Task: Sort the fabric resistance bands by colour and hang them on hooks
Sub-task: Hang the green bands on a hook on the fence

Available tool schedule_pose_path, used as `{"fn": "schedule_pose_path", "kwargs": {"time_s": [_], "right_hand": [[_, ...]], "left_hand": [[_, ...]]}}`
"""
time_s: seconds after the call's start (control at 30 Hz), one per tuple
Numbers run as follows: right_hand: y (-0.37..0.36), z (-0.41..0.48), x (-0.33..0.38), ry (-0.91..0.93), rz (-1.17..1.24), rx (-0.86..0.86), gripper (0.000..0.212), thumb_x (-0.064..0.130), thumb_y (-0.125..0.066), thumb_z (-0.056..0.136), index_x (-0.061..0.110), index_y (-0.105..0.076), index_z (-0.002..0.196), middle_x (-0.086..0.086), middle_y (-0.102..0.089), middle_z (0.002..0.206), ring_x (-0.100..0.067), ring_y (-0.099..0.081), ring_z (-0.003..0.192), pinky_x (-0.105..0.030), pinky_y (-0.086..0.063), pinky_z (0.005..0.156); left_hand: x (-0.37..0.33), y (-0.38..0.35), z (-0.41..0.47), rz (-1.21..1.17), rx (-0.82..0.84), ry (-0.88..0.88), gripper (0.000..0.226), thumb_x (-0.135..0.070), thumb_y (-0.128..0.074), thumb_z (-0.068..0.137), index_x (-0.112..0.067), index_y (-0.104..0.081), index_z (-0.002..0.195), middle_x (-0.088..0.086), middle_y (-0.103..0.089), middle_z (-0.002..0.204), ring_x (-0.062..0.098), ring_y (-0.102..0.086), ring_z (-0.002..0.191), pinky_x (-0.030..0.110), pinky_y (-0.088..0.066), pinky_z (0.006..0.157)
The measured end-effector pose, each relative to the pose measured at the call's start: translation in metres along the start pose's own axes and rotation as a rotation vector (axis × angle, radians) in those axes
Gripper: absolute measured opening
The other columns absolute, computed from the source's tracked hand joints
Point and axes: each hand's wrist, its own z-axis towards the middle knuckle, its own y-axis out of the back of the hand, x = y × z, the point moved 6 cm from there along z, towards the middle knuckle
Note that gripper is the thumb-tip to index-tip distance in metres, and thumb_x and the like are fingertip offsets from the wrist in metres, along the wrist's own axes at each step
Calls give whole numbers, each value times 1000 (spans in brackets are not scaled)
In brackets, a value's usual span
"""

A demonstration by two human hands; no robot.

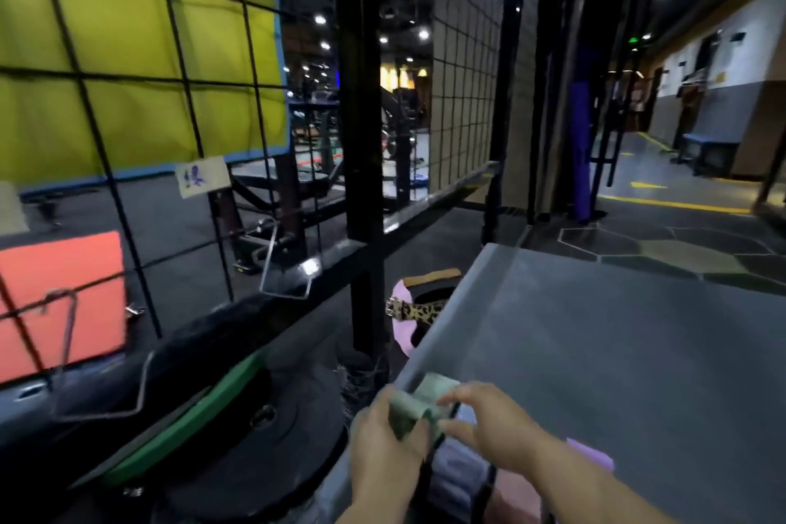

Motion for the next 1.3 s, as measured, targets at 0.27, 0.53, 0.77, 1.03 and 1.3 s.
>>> {"fn": "schedule_pose_path", "kwargs": {"time_s": [0.27, 0.53, 0.77, 1.03, 1.3], "right_hand": [[49, 1, 44, -26, 377, -87, 12, 25, -77, 83, 30, -66, 82, 10, -66, 111, -6, -61, 108, -18, -46, 90], [72, -35, 123, 47, 794, -1, 17, 18, -80, 74, 19, -67, 85, -2, -71, 92, -16, -65, 92, -45, -48, 101], [69, -53, 182, 99, 762, 62, 30, 24, -74, 73, 13, -56, 94, 1, -65, 83, -14, -57, 83, -36, -45, 86], [66, -48, 191, 201, 844, 100, 40, 27, -81, 65, 14, -52, 90, -4, -51, 78, -14, -47, 72, -23, -43, 66], [84, -12, 201, 274, 913, 179, 30, 24, -65, 81, 13, -59, 108, 1, -66, 88, -12, -64, 83, -25, -48, 76]], "left_hand": [[-66, 49, 2, -178, 91, -126, 54, -38, -71, 82, -27, -44, 128, -11, -54, 117, 2, -53, 106, 10, -40, 85], [-92, 103, -34, -582, 99, -98, 37, -43, -68, 86, -16, -45, 96, -1, -63, 88, 8, -59, 73, 26, -48, 69], [-94, 151, -55, -603, 189, -171, 24, -43, -67, 86, -21, -58, 85, 2, -63, 81, 12, -59, 75, 30, -46, 72], [-99, 165, -60, -537, 142, -203, 12, -34, -65, 89, -23, -69, 89, 0, -70, 89, 9, -66, 80, 24, -53, 72], [-114, 182, -50, -324, -82, -267, 12, -36, -66, 88, -25, -66, 81, -13, -65, 75, 0, -58, 66, 19, -46, 63]]}}
